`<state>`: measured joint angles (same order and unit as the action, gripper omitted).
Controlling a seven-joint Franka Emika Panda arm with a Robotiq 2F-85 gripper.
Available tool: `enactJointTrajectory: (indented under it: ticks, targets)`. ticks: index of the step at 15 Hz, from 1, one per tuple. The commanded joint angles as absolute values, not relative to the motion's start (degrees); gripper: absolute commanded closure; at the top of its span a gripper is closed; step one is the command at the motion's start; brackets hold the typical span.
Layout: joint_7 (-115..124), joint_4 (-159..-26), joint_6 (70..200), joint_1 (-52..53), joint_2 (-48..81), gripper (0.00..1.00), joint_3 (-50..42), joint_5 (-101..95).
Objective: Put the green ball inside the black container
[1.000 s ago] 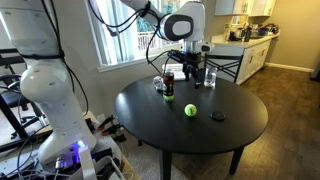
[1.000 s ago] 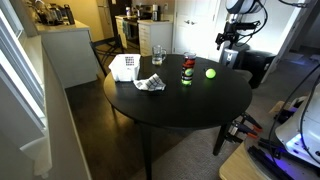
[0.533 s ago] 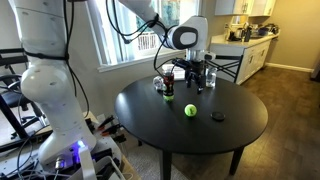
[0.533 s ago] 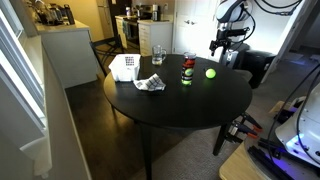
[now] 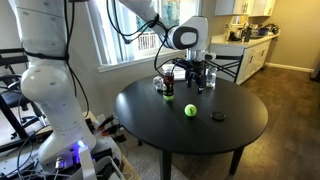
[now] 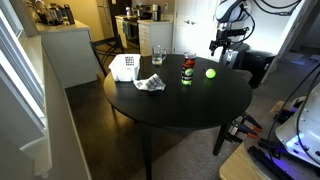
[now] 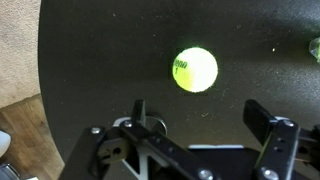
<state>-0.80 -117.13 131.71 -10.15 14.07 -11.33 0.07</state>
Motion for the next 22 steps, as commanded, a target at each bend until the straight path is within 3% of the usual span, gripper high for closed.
enactJointTrajectory:
  ticks: [1, 14, 22]
  targets:
    - [-0.83, -116.55, 131.95, -10.73, 15.32, 0.00, -10.81, 0.33]
    - [-1.52, -106.99, 134.39, -13.27, 32.73, 0.00, -8.99, 3.50]
    - [-2.15, -105.01, 136.48, -13.23, 35.73, 0.00, -7.23, 3.45]
